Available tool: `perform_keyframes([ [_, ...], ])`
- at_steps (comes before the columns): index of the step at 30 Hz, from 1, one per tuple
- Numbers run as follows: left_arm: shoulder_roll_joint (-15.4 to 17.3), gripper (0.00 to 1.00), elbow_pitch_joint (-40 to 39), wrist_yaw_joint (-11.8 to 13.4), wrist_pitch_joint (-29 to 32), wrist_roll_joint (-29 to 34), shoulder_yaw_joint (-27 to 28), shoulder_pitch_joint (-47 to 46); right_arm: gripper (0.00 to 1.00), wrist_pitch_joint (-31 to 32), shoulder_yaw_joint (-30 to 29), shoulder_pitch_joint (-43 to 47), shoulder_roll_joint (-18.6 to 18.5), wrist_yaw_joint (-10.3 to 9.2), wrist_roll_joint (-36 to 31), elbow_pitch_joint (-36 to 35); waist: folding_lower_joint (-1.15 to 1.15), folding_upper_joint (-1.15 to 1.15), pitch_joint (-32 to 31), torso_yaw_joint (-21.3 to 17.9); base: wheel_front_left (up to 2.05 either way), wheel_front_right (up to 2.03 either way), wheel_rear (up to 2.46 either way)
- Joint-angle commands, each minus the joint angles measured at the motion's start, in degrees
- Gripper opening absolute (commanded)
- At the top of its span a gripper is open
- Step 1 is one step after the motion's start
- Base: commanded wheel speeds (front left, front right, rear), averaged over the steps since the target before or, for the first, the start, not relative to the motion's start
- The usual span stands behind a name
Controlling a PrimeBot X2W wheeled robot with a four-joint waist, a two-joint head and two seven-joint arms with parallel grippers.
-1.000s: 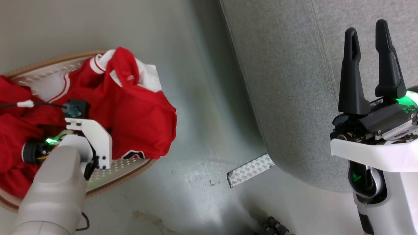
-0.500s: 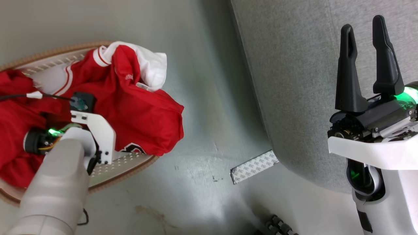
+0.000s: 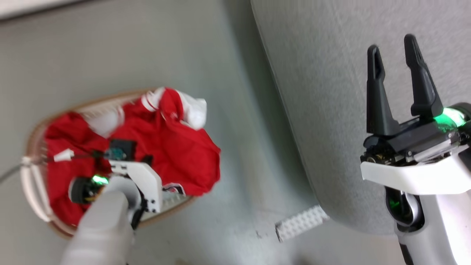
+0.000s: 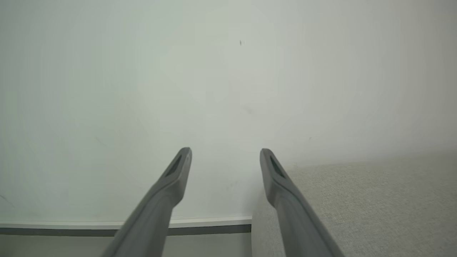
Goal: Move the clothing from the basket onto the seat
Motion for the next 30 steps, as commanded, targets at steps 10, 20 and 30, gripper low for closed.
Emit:
perform_keyframes([
  [10,-3.45,0.00,-4.32,-0.20,-6.32,-7.95,-4.44,7.64,1.00,0.04,-0.30,5.93,-3.75,-0.14,-0.01,2.71,0.00,0.00,-18.35,7.46,0.00,0.00,0.00],
  [20,-3.35,0.00,-14.42,-0.20,-7.88,-16.36,-11.33,13.02,1.00,0.05,-0.04,11.22,-5.52,-0.14,0.65,4.84,0.00,0.00,-28.94,10.55,0.00,0.00,0.00],
  [30,-0.61,0.00,-29.92,-0.21,-7.85,-16.84,-10.32,16.52,1.00,0.05,1.59,16.94,-6.27,-0.14,2.38,6.22,0.00,0.00,-36.80,12.67,0.00,0.00,0.00],
])
